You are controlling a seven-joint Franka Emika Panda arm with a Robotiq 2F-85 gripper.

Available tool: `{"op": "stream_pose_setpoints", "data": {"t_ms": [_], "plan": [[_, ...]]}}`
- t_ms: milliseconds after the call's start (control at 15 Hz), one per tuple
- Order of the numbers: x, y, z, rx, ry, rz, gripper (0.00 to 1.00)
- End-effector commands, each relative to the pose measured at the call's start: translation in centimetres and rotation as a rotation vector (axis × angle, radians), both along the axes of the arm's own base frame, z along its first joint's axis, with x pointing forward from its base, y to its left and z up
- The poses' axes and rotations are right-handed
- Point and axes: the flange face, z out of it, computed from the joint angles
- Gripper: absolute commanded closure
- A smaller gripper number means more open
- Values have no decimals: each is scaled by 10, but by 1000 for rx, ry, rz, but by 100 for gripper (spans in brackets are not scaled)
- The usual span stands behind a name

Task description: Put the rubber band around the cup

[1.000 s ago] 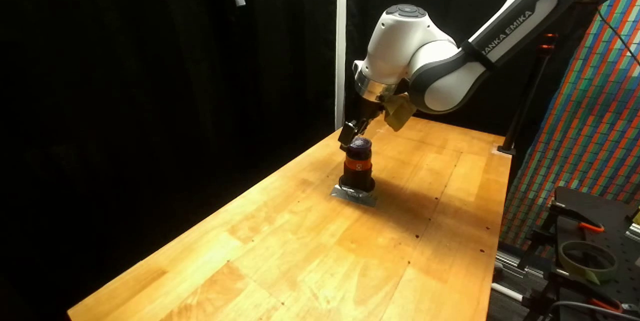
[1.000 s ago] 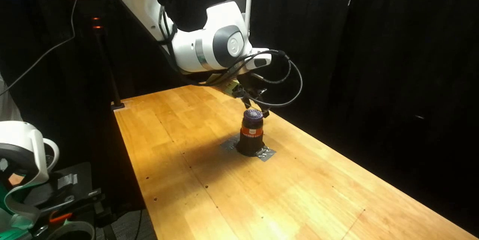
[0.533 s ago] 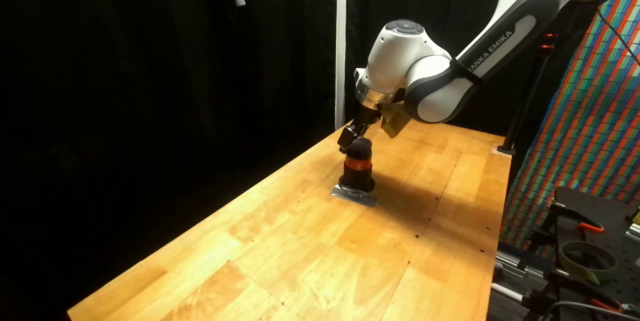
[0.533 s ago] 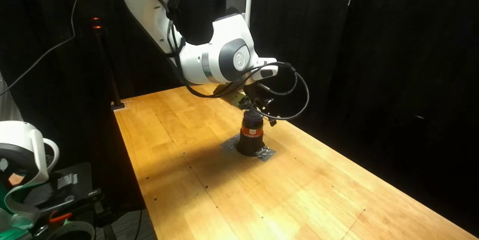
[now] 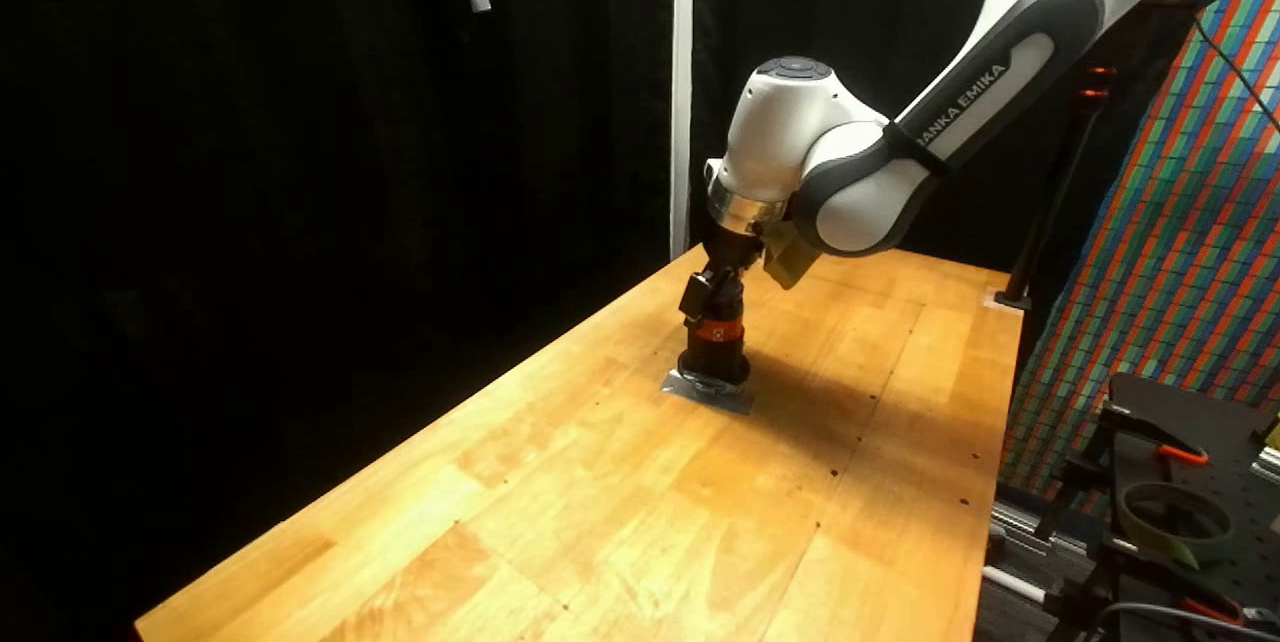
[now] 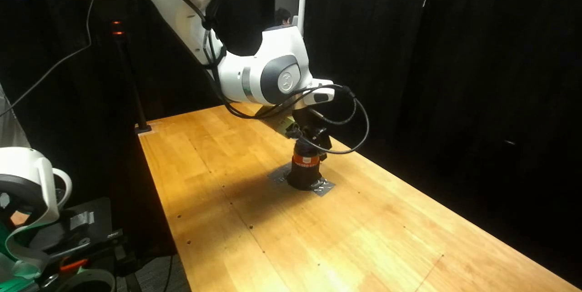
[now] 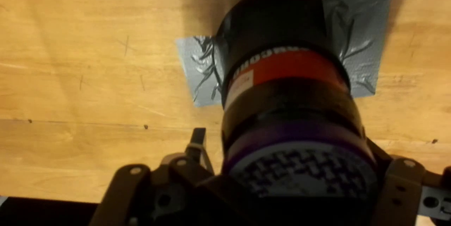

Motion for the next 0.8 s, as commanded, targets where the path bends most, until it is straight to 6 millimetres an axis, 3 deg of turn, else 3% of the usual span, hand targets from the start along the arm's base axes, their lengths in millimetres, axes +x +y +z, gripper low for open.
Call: {"op": "stream_pose_setpoints", "data": {"t_ms": [0,267,733], "plan": [[-18,-7,0,15,151,22,0],[-29,-24,12,17,180,-2,0],[-49,-34,18,65,184,-18,0]]}}
